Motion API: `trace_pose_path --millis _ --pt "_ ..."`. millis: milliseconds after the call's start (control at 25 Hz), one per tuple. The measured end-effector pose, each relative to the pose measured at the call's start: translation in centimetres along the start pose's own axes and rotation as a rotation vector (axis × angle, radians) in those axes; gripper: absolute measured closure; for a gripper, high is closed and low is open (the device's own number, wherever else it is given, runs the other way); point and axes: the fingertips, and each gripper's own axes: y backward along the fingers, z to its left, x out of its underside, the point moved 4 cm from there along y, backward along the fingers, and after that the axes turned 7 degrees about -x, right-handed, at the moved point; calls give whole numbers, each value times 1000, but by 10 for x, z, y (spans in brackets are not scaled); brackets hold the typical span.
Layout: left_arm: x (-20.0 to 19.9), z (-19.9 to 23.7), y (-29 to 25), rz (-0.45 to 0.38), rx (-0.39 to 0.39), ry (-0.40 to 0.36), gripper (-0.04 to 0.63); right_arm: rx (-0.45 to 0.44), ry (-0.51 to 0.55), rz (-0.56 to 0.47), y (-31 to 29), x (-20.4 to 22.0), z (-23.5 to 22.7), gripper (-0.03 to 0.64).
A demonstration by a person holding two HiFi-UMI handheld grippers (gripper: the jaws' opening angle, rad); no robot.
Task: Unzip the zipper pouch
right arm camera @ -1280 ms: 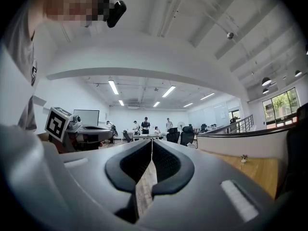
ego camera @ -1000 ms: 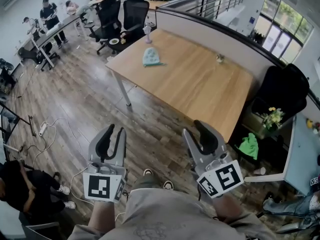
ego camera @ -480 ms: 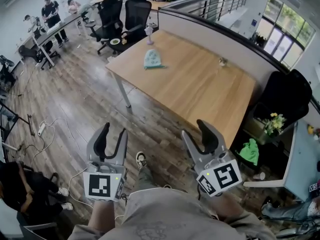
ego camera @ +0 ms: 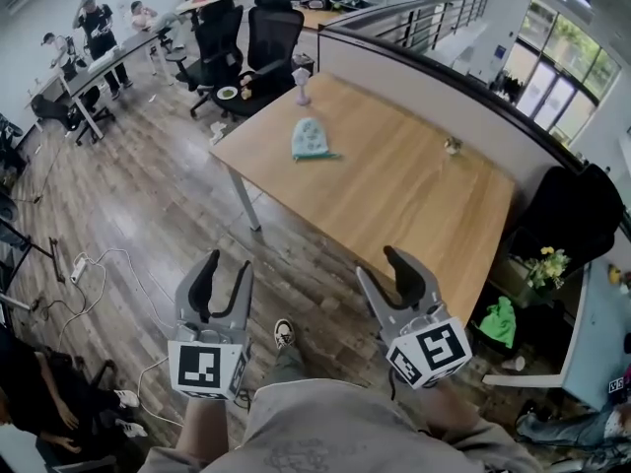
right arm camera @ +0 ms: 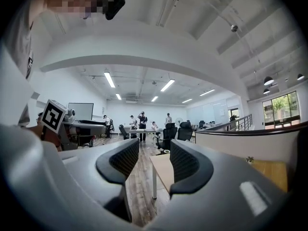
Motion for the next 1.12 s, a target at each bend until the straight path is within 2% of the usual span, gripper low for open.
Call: trace_pose_path --millis 440,560,840,1120 --pt "15 118 -118 22 59 7 416 45 -17 46 -167 -7 -22 430" --pt "25 142 -146 65 83 20 416 69 -24 54 -206 -7 -26 430" --pt "34 175 -189 90 140 28 416 107 -49 89 -258 0 -33 430" --pt "49 179 -231 73 171 17 416 124 -62 133 -281 19 -59 430"
